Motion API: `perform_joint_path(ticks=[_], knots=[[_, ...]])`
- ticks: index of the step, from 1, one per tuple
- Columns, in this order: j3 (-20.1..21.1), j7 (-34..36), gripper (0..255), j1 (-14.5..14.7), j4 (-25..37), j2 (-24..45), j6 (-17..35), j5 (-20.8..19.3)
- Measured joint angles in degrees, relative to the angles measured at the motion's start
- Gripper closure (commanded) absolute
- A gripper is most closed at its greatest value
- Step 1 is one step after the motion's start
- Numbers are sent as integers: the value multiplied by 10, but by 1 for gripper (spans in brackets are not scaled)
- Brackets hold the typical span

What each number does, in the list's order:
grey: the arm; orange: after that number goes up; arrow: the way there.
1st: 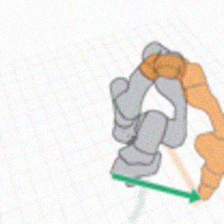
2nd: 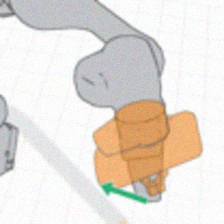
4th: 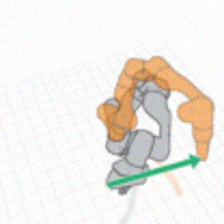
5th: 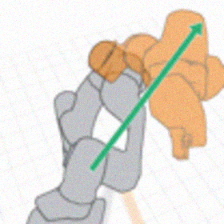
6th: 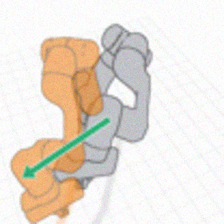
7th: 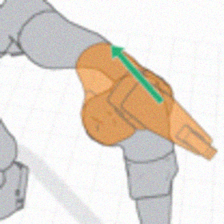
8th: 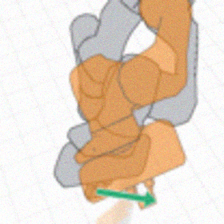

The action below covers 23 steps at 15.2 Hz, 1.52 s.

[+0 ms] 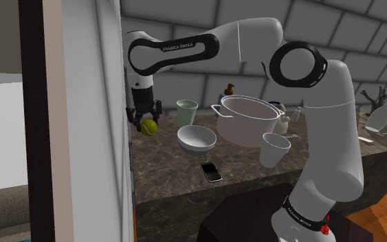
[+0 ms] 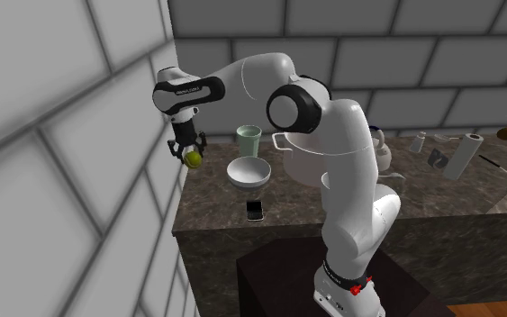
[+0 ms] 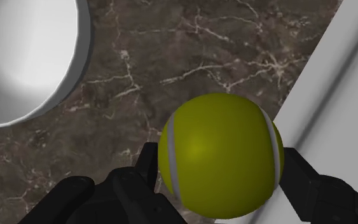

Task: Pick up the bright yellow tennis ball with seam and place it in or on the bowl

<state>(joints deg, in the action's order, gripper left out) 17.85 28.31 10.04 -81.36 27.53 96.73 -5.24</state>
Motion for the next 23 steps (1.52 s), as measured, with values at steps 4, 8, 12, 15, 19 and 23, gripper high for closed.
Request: perform_joint_path(ticks=[4, 8, 12, 15, 19, 23], knots=[[1, -1, 255, 1, 27, -4, -31, 1], [1, -5, 255, -4, 29, -19, -48, 5], [-6, -44, 255, -41, -57, -85, -25, 19], [-14, -75, 255, -66, -119, -131, -8, 28], [-31, -127, 255, -100, -209, -199, 16, 39], [-52, -176, 255, -127, -276, -257, 27, 45]])
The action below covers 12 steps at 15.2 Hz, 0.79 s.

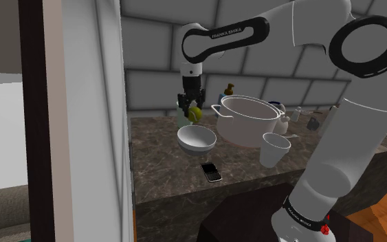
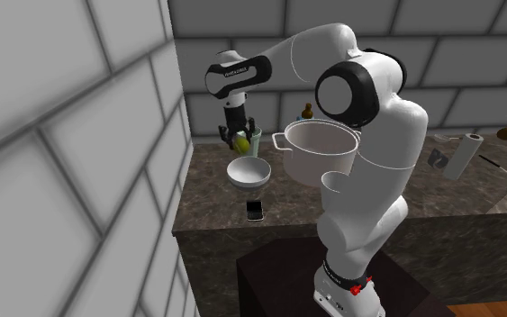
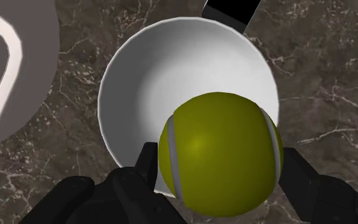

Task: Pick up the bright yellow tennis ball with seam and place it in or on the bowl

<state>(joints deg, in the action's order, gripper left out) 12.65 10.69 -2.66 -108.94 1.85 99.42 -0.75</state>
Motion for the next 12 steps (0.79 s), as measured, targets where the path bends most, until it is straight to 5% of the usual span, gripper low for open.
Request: perform_joint_path(ticks=[12], knots=[[-12, -23, 255, -13, -80, 0, 81, -5]])
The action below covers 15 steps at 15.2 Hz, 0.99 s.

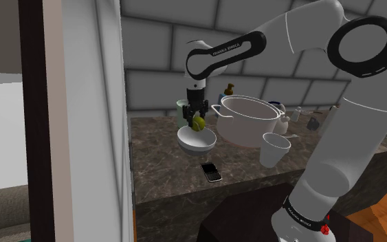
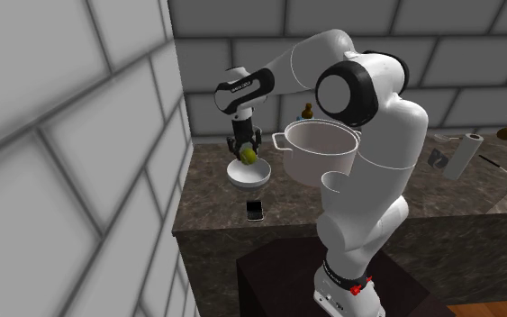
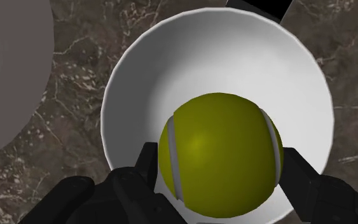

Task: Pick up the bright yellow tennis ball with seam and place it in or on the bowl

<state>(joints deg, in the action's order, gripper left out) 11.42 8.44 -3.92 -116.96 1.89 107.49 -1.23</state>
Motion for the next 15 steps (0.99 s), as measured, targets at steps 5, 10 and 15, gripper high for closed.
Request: perform_joint_path(ticks=[5, 10, 15], knots=[[0, 2, 255, 0, -19, 10, 29, -2], [0, 2, 255, 0, -20, 11, 31, -3], [0, 2, 0, 0, -20, 11, 31, -3]])
